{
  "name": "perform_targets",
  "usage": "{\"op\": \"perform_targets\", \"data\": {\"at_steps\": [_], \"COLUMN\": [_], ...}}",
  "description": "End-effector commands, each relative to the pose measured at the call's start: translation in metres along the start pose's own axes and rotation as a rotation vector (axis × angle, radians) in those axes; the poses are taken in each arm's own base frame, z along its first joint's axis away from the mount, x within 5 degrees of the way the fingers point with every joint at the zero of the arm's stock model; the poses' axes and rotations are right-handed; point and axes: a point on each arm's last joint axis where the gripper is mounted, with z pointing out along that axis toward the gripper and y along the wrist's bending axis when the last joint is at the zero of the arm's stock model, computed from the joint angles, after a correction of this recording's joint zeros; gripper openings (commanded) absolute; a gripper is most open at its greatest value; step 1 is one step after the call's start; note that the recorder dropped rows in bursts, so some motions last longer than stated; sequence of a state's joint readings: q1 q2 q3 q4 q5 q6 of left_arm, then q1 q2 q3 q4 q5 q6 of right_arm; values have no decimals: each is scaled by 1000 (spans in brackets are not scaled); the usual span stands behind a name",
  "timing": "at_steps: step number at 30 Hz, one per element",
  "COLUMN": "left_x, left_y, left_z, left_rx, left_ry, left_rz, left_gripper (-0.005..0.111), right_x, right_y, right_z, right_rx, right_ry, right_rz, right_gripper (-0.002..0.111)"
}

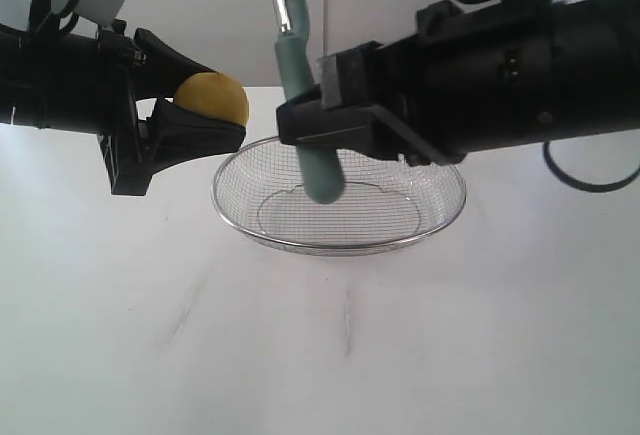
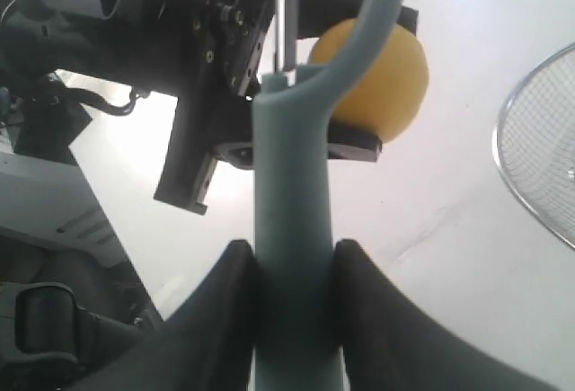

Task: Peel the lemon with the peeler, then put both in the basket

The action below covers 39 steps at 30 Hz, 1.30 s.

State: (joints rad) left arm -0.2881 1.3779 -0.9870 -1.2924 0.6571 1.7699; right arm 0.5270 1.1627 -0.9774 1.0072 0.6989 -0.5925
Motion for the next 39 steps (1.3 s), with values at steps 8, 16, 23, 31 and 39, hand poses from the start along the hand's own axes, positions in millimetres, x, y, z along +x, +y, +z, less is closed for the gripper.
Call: {"op": "perform_targets", "data": {"at_steps": [8,16,23,31,39], "left_x": [-7,-24,-19,-28,-28], "left_y": [-7,-24,-28,-29,-28], "left_z": [-5,-39,-68,-72,-72], "left_rx": [45,-50,-155,-127,-130], "left_ry": [-11,100,440,467,461], "left_rz": [-112,-204,-386,-399,-342], "left_gripper": [0,0,0,0,0], "right_x": [16,27,12,5,-11], "right_y": [23,2,-7,-43,-73], "right_z": [-50,-57,-58,-31,18], "right_rx": [84,287,416,588,600], "right_ry": [83,250,112,206,315], "right_rz": [-169,-354,-406,-476,-465], "right_gripper": [0,0,0,0,0]}}
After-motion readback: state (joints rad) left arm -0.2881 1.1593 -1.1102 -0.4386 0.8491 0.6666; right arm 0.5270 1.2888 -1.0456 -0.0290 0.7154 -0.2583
